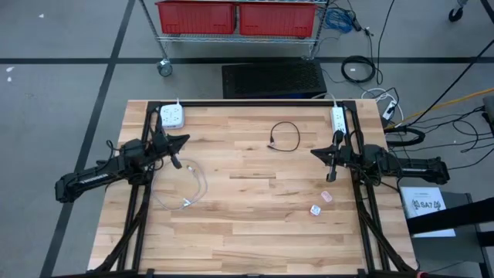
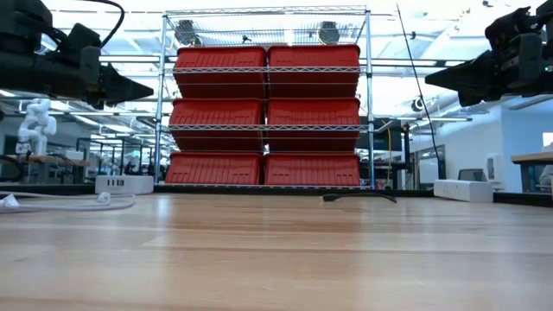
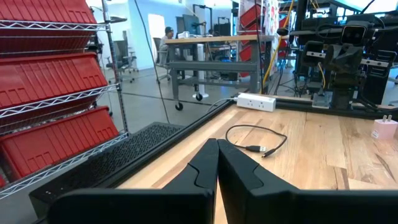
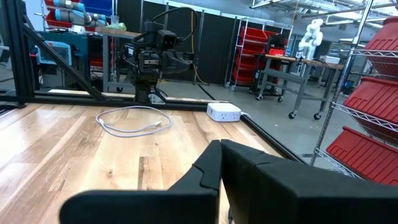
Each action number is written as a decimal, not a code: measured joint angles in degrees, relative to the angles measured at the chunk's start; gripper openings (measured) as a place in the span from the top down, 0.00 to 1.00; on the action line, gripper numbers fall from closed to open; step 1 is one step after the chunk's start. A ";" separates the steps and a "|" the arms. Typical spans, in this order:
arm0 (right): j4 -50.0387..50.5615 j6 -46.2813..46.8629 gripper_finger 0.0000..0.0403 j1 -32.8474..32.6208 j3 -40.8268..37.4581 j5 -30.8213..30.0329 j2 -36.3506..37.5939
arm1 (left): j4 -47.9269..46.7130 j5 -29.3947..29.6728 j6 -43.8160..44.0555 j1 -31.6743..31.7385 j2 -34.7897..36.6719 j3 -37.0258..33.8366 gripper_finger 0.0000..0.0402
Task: Insert USB
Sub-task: Move the right white outlet extension to the center
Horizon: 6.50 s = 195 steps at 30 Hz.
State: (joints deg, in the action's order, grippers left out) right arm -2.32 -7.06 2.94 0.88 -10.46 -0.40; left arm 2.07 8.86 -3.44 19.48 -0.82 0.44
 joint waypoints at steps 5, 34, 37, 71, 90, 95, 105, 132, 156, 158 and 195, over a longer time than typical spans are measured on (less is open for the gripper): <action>-0.43 6.56 1.00 -0.15 0.00 0.22 -0.01 | 0.00 0.00 0.02 -0.02 -0.01 -0.01 0.96; 0.33 22.34 1.00 11.19 7.63 -25.02 -19.40 | 0.00 0.00 0.01 -0.01 -0.02 0.00 0.96; 5.37 25.06 1.00 14.93 10.65 -27.34 -24.09 | 0.00 0.00 0.01 -0.01 -0.01 0.00 0.96; 18.96 37.25 0.36 45.40 17.69 -20.94 -54.33 | 0.00 0.00 0.02 -0.02 0.00 0.00 0.96; 13.88 41.28 0.45 47.10 20.12 -14.38 -69.08 | 0.00 0.00 0.00 -0.01 -0.02 0.00 0.96; 13.59 44.58 0.49 43.08 20.35 -14.40 -69.76 | 0.00 0.00 0.01 0.00 0.00 0.00 0.96; 13.92 55.67 0.49 31.97 20.87 -12.33 -69.84 | 0.00 0.00 0.01 -0.01 0.00 -0.01 0.96; 19.48 87.63 0.48 1.27 32.83 -13.81 -83.25 | 0.00 0.00 0.01 -0.02 -0.02 0.00 0.96; 52.24 80.70 0.48 5.53 52.97 -20.74 -89.62 | 0.00 0.00 0.00 0.00 -0.02 -0.02 0.96; 51.23 78.51 0.48 6.46 52.75 -20.74 -89.62 | 0.00 0.00 0.02 -0.02 0.00 0.00 0.96; 16.42 67.50 0.48 8.31 48.46 -9.53 -98.82 | 0.01 0.00 0.02 -0.01 -0.02 -0.01 0.96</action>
State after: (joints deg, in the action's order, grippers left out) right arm 14.10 60.44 11.25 49.34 -19.99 -99.22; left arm 2.08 8.86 -3.43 19.47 -0.84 0.43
